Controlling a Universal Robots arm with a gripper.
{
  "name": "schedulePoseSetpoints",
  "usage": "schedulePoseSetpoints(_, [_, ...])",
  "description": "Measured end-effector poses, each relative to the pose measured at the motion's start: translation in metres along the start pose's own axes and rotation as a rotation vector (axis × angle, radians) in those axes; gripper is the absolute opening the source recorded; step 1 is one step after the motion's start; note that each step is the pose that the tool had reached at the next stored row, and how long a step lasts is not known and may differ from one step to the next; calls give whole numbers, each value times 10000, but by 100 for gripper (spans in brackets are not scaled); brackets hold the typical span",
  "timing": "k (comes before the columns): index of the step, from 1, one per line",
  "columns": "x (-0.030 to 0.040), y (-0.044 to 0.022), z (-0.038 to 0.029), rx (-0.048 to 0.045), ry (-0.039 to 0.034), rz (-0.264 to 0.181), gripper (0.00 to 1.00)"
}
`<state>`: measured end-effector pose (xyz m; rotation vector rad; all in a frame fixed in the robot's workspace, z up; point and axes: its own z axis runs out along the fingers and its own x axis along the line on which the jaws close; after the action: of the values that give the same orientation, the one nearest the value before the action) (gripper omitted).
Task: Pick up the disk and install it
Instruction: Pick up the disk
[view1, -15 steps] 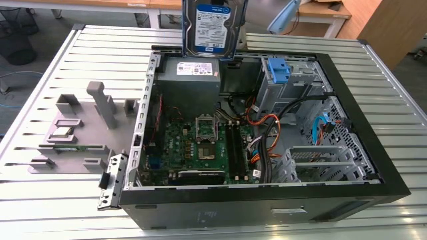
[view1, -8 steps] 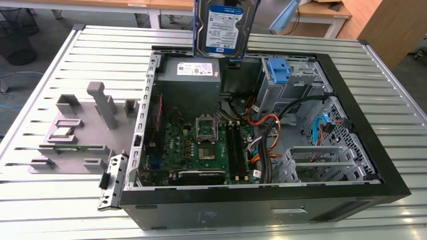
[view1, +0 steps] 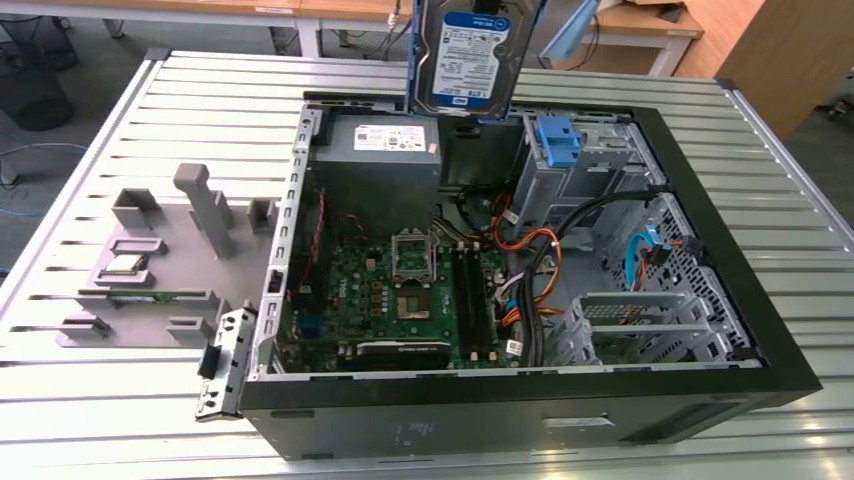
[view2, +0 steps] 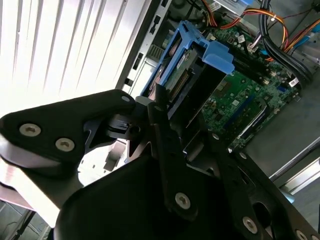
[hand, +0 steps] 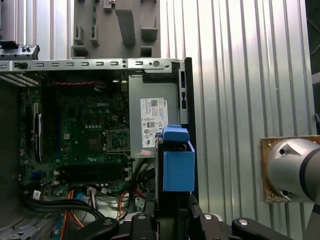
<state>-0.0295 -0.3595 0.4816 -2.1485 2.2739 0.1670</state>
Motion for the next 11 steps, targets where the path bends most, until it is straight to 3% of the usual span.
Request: schedulePoseSetpoints(11, [12, -10, -1, -1, 0, 0, 35])
